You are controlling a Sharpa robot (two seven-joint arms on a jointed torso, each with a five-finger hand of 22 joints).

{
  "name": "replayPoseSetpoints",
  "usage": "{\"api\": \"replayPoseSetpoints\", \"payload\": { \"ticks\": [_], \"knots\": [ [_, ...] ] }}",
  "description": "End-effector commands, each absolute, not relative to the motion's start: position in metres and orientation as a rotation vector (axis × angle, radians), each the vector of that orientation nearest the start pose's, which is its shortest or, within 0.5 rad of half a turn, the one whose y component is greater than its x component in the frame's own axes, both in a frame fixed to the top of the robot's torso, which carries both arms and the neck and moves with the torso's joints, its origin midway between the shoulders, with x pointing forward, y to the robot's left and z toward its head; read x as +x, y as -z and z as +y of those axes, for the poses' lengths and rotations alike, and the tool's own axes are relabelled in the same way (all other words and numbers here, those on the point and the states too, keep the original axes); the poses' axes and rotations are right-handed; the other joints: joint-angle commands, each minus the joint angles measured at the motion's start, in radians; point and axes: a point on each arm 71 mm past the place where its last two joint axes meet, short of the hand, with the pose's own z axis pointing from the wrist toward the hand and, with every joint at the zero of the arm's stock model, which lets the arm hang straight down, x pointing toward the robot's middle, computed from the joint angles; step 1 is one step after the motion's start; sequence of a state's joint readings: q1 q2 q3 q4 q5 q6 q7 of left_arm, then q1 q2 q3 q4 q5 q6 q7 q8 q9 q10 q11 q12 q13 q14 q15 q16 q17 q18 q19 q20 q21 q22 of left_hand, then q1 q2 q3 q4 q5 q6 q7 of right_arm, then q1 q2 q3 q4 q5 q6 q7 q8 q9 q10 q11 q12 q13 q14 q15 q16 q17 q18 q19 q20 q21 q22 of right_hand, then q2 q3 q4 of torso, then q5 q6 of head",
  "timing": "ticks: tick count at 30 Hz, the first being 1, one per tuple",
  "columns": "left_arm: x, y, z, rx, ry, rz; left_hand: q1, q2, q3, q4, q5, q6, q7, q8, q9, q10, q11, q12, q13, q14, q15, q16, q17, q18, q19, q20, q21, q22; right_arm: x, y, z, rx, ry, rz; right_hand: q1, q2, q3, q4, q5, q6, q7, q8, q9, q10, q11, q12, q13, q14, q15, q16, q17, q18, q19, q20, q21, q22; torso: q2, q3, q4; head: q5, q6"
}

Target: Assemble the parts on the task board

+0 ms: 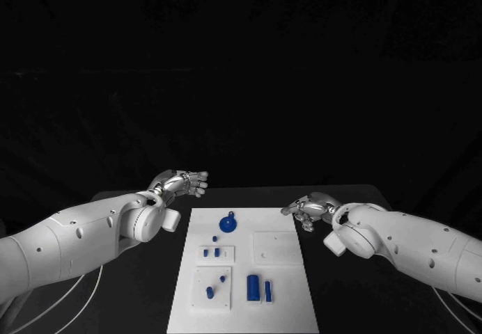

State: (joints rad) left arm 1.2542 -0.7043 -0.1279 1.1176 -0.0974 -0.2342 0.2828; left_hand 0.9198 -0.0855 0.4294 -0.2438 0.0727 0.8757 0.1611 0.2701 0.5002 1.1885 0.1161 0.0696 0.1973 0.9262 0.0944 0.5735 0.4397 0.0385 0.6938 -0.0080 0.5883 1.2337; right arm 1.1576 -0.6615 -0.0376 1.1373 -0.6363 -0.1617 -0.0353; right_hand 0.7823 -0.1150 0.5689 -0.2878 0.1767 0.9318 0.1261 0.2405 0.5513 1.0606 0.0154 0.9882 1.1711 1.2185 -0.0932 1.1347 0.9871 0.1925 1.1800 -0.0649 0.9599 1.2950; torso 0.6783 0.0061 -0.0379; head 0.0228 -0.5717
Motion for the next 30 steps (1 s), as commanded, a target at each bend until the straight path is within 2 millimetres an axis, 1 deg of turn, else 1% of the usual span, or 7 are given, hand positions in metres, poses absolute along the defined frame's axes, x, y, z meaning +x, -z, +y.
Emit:
{"api": "replayPoseSetpoints", "payload": {
  "ticks": [1, 11, 20, 21, 26, 27, 30],
  "knots": [
    [0.561, 0.200, 0.270, -1.078, 1.264, 1.461, 0.009, 0.001, 0.004, -0.004, 0.005, -0.011, 0.000, -0.006, -0.003, -0.020, 0.001, -0.006, -0.007, -0.039, 0.015, -0.040, -0.010, 0.013, -0.025, 0.014, -0.020, -0.005, 0.556, 0.233, -0.234, 0.847, -1.103, 1.706, 0.028, 0.004, -0.009, 0.000, 0.019, -0.017, 0.010, -0.007, 0.002, -0.038, 0.009, -0.058, -0.046, -0.052, 0.010, -0.054, -0.030, 0.060, -0.060, 0.022, -0.056, -0.021, -0.022, -0.0082, 0.0031, -0.008, 0.037],
    [0.576, 0.197, 0.284, -1.107, 1.243, 1.392, 0.003, -0.009, 0.002, -0.005, 0.006, -0.085, -0.013, -0.031, -0.019, -0.183, 0.018, -0.007, -0.081, -0.208, 0.061, -0.186, -0.058, -0.020, -0.160, 0.064, -0.139, -0.039, 0.588, 0.226, -0.251, 0.993, -1.202, 1.511, 0.065, 0.031, -0.009, -0.004, 0.028, -0.129, 0.029, -0.030, -0.003, -0.217, 0.124, -0.630, -0.611, -0.415, 0.223, -0.612, -0.356, -0.035, -0.509, 0.204, -0.566, -0.303, -0.053, -0.0061, 0.0025, -0.007, 0.075],
    [0.578, 0.196, 0.282, -1.108, 1.253, 1.372, -0.013, -0.020, -0.006, 0.012, 0.005, -0.137, -0.036, -0.049, -0.025, -0.251, 0.003, -0.005, -0.113, -0.245, 0.062, -0.215, -0.069, -0.038, -0.197, 0.069, -0.175, -0.043, 0.588, 0.229, -0.254, 1.021, -1.217, 1.474, 0.069, 0.051, -0.088, 0.000, 0.037, -0.163, 0.017, -0.019, -0.020, -0.165, 0.127, -0.827, -0.878, -0.447, 0.238, -0.775, -0.504, -0.027, -0.573, 0.255, -0.689, -0.400, -0.065, 0.0007, 0.0043, 0.005, 0.080],
    [0.578, 0.199, 0.287, -1.110, 1.206, 1.392, -0.920, 0.085, -0.429, 0.244, -0.073, -0.876, -0.161, -0.270, -0.500, -1.188, -0.116, -0.070, -0.197, -0.926, -0.094, -0.573, -0.440, -0.038, -0.694, 0.008, -0.588, -0.401, 0.588, 0.232, -0.257, 1.021, -1.151, 1.509, -0.782, 0.115, -0.569, 0.288, -0.177, -0.932, -0.126, -0.240, -0.551, -1.061, -0.015, -0.988, -1.171, -1.218, 0.093, -1.135, -0.987, -0.192, -1.180, 0.065, -0.960, -1.295, -0.060, -0.0021, 0.0035, 0.002, 0.079],
    [0.573, 0.202, 0.281, -1.115, 1.209, 1.383, -0.920, 0.085, -0.429, 0.244, -0.073, -0.876, -0.161, -0.270, -0.500, -1.188, -0.116, -0.070, -0.197, -0.926, -0.094, -0.573, -0.440, -0.038, -0.694, 0.008, -0.588, -0.529, 0.585, 0.232, -0.254, 1.025, -1.161, 1.493, -0.782, 0.115, -0.569, 0.288, -0.177, -0.932, -0.126, -0.240, -0.551, -1.061, -0.015, -0.988, -1.171, -1.218, 0.093, -1.135, -0.987, -0.192, -1.180, 0.065, -0.960, -1.295, -0.070, -0.0027, 0.0082, -0.002, 0.064],
    [0.571, 0.203, 0.279, -1.117, 1.211, 1.380, -0.920, 0.085, -0.429, 0.244, -0.073, -0.876, -0.161, -0.270, -0.500, -1.188, -0.116, -0.070, -0.197, -0.926, -0.094, -0.573, -0.440, -0.038, -0.694, 0.008, -0.588, -1.234, 0.584, 0.232, -0.253, 1.027, -1.164, 1.487, -0.782, 0.115, -0.569, 0.288, -0.177, -0.932, -0.126, -0.240, -0.551, -1.061, -0.015, -0.988, -1.171, -1.218, 0.093, -1.135, -0.987, -0.192, -1.180, 0.065, -0.960, -1.295, -0.074, -0.0029, 0.0101, -0.003, 0.058],
    [0.564, 0.208, 0.271, -1.126, 1.215, 1.366, -0.920, 0.085, -0.429, 0.244, -0.073, -0.876, -0.161, -0.270, -0.500, -1.188, -0.116, -0.070, -0.197, -0.926, -0.094, -0.573, -0.440, -0.038, -0.694, 0.008, -0.588, -1.234, 0.578, 0.231, -0.248, 1.035, -1.178, 1.462, -0.782, 0.115, -0.569, 0.288, -0.177, -0.932, -0.126, -0.240, -0.551, -1.061, -0.015, -0.988, -1.171, -1.218, 0.093, -1.135, -0.987, -0.192, -1.180, 0.065, -0.960, -1.295, -0.090, -0.0038, 0.0176, -0.008, 0.035]
  ]
}}
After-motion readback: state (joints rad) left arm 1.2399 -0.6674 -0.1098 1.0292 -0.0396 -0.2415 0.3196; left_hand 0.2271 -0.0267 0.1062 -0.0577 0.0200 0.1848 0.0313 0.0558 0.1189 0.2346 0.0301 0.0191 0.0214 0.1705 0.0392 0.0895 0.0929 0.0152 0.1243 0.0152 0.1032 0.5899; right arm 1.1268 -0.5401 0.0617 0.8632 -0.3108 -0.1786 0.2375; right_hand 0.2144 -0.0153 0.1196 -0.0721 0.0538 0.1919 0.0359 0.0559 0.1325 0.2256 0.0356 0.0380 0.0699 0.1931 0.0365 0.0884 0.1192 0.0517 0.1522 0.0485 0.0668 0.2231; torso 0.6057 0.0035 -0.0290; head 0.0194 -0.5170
